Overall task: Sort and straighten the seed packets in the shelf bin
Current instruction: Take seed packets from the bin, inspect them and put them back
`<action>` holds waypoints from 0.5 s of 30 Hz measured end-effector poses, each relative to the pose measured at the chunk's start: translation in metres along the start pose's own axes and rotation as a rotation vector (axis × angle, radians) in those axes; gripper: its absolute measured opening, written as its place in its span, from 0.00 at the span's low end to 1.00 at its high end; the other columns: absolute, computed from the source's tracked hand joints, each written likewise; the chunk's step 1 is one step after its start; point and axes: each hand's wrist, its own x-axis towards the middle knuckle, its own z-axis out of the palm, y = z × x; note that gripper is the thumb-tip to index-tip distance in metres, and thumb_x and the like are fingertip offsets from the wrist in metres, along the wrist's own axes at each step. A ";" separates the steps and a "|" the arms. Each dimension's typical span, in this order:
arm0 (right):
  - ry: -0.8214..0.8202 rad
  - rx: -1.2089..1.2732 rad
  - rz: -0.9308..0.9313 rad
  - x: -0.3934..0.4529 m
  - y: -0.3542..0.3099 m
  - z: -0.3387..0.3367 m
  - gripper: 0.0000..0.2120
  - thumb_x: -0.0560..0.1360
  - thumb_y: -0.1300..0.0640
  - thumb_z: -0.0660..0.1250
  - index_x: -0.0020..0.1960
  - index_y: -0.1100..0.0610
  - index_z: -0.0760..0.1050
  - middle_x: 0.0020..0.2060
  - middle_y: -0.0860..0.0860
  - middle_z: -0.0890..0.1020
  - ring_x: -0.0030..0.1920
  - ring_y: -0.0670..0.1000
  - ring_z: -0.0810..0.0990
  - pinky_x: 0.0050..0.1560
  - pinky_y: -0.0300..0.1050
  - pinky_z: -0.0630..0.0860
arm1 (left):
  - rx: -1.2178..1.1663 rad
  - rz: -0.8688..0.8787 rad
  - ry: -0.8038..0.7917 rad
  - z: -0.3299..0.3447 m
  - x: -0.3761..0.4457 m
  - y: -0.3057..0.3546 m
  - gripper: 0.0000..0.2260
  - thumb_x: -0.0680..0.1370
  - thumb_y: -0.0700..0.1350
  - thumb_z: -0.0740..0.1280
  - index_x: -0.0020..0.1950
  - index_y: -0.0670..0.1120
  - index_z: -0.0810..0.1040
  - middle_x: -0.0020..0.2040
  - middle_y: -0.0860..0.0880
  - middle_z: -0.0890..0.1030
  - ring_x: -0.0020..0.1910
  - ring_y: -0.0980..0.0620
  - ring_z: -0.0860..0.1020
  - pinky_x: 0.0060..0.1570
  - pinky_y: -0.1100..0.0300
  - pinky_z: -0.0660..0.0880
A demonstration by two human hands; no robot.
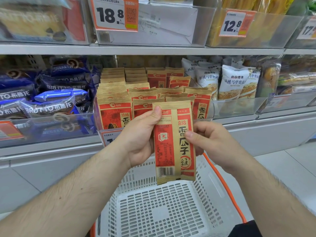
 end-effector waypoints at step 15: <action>0.016 0.241 0.051 0.005 0.008 -0.010 0.24 0.66 0.52 0.73 0.59 0.62 0.77 0.46 0.58 0.86 0.40 0.57 0.82 0.39 0.46 0.79 | 0.039 0.028 -0.096 -0.009 0.002 -0.005 0.19 0.70 0.41 0.68 0.61 0.42 0.79 0.55 0.39 0.84 0.50 0.43 0.84 0.49 0.46 0.82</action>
